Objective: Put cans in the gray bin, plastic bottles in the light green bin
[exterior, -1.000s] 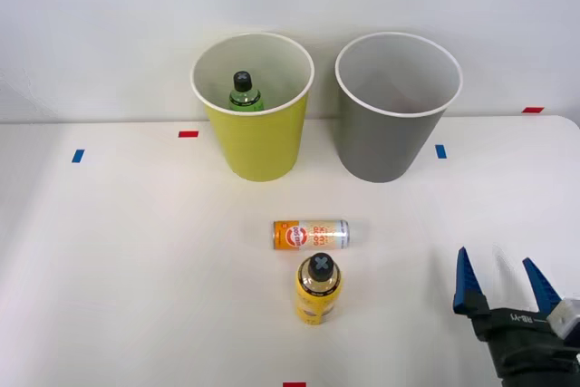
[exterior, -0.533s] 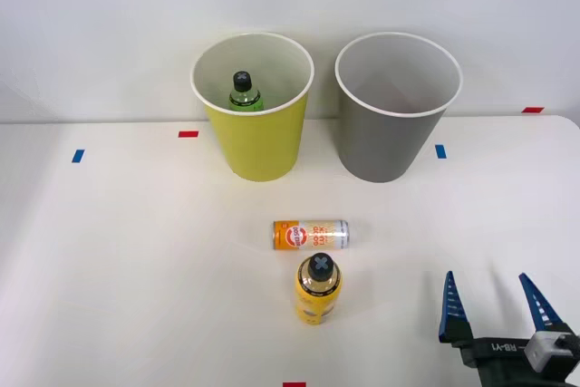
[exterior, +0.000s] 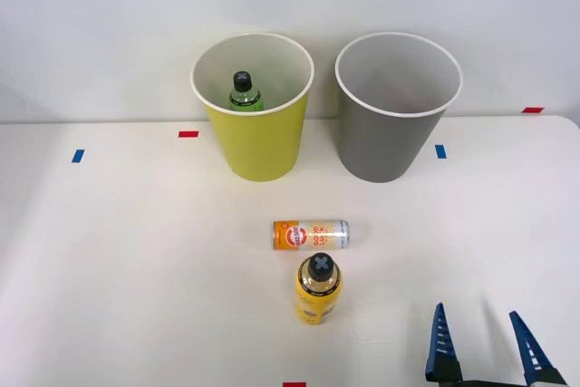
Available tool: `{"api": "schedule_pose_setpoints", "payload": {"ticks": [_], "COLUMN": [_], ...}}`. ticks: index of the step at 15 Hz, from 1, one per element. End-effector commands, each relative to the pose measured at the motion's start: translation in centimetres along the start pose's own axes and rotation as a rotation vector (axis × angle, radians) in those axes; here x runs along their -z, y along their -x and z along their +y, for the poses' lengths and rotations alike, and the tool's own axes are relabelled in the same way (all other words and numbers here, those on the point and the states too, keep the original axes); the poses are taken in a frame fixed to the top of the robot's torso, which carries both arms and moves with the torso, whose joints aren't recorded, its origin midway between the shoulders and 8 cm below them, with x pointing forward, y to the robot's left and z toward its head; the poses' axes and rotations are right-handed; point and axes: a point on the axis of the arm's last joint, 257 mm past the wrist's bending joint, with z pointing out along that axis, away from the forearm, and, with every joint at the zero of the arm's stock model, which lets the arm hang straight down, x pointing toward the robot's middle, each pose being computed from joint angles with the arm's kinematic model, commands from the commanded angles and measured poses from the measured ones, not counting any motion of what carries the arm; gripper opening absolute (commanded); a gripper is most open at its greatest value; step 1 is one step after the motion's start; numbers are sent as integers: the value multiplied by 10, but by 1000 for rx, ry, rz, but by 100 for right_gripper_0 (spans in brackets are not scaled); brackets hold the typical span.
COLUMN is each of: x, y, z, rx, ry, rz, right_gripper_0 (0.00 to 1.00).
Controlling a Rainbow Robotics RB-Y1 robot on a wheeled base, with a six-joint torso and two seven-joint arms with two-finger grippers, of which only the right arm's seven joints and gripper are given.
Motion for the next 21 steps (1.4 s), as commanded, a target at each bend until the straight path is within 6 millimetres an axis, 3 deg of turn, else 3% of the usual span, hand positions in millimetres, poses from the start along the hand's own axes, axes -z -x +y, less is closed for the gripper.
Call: {"api": "schedule_pose_setpoints", "payload": {"ticks": [1,7,10,14,21], "x": [12,37,37,37,37], "y": [8,19,20,9,9], "z": [-1,-11,-13,-13,-13], "rx": [-39,-4,87,89,89], "ry": [-19,-51,-68,-67,-67], "rz": [-33,-63,-63,-21,-21], "right_gripper_0": [100,100,100,100,100]}}
